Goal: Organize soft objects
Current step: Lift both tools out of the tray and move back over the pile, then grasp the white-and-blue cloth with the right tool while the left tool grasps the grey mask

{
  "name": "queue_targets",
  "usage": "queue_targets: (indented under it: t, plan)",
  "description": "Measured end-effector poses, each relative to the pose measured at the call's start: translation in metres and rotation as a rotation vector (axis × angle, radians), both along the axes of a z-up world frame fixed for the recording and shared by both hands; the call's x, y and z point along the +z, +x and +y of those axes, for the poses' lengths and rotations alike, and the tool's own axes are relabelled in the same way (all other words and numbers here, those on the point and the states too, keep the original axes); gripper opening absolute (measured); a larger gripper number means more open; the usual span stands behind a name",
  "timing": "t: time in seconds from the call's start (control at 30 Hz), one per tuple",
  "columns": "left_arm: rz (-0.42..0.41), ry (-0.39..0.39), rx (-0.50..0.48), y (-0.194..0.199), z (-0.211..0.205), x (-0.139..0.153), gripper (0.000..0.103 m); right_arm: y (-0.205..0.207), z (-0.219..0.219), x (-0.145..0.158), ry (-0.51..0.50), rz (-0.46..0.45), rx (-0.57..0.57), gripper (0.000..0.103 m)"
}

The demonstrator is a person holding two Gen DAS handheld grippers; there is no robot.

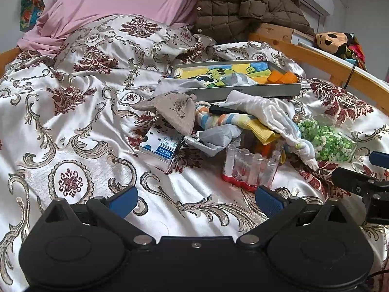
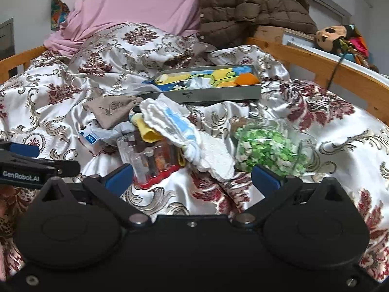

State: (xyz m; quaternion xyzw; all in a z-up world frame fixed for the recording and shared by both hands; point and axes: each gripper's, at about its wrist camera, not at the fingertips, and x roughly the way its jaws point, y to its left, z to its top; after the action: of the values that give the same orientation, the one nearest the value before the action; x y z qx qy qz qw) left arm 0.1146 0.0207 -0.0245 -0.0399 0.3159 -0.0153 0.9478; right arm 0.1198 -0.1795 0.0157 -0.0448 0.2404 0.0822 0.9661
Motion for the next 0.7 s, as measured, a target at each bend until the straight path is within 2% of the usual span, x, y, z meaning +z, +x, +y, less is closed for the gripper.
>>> queue_targets:
  t: [0.37, 0.7]
  plan:
    - [0.021, -0.028, 0.021, 0.018, 0.011, -0.008, 0.102, 0.022, 0.004, -0.002, 0.008, -0.062, 0.03, 0.102]
    - [0.003, -0.055, 0.01, 0.035, 0.016, -0.009, 0.102, 0.046, 0.003, -0.005, 0.017, -0.145, 0.061, 0.102]
